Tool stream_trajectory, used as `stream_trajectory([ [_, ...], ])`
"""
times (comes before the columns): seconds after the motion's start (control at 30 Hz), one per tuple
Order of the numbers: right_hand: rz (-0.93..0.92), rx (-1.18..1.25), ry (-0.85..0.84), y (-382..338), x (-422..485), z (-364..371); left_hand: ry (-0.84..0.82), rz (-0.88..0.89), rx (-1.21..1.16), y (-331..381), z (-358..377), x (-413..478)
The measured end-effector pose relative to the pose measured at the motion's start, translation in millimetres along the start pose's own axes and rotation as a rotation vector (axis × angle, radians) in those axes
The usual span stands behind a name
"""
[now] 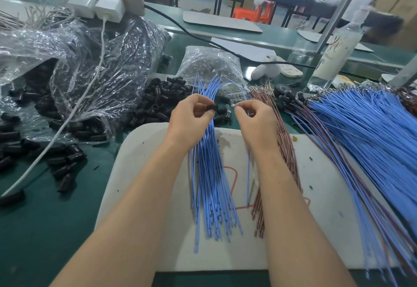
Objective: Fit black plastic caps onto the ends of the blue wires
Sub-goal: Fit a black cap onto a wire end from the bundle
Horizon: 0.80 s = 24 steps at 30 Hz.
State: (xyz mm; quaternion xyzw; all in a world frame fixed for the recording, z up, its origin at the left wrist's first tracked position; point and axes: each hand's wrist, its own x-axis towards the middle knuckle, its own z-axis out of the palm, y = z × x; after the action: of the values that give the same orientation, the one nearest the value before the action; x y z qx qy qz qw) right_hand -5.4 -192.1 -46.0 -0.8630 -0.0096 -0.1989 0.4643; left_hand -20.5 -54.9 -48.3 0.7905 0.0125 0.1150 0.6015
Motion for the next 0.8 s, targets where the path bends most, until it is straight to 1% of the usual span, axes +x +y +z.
stream_trajectory([
  [0.07,-0.07,0.048,-0.075,-6.5,-2.6,1.7,0.024,0.049,0.052,-0.9,0.7,0.0],
  [0.13,-0.101,0.057,-0.127,-8.4,-3.9,4.0,0.037,0.1,0.092,-0.8,1.8,-0.7],
  [0.2,-0.11,0.007,-0.133,-7.4,-4.1,6.6,0.041,0.151,0.139,-0.3,3.8,-1.9],
  [0.27,-0.111,-0.031,-0.105,-6.8,-3.7,7.3,0.035,0.198,0.183,-0.1,6.3,-3.2],
  [0.33,-0.067,0.012,-0.118,-6.6,-2.7,5.8,0.028,0.237,0.208,0.5,6.9,-4.1],
  [0.4,0.039,0.171,-0.173,-6.5,-0.8,2.8,0.018,0.262,0.198,1.8,5.9,-4.3],
  [0.5,0.259,0.578,-0.241,-6.9,1.1,2.4,-0.018,0.236,0.102,6.2,4.5,-4.4],
  [0.57,0.391,0.808,-0.248,-8.0,3.1,1.8,-0.037,0.194,0.029,7.6,3.3,-3.7],
  [0.6,0.442,0.869,-0.221,-6.7,5.0,-0.5,-0.04,0.171,0.002,7.6,1.9,-3.3],
  [0.63,0.476,0.879,-0.165,-3.6,7.8,-4.5,-0.036,0.148,-0.021,7.0,-0.1,-2.9],
  [0.67,0.485,0.832,-0.087,0.9,10.8,-9.0,-0.024,0.125,-0.049,6.5,-2.5,-2.6],
  [0.73,0.437,0.605,0.068,10.3,13.1,-15.8,0.007,0.084,-0.136,5.9,-6.8,-2.1],
  [0.8,0.344,0.338,0.149,15.1,11.3,-15.2,0.022,0.02,-0.248,6.2,-8.5,-1.6],
])
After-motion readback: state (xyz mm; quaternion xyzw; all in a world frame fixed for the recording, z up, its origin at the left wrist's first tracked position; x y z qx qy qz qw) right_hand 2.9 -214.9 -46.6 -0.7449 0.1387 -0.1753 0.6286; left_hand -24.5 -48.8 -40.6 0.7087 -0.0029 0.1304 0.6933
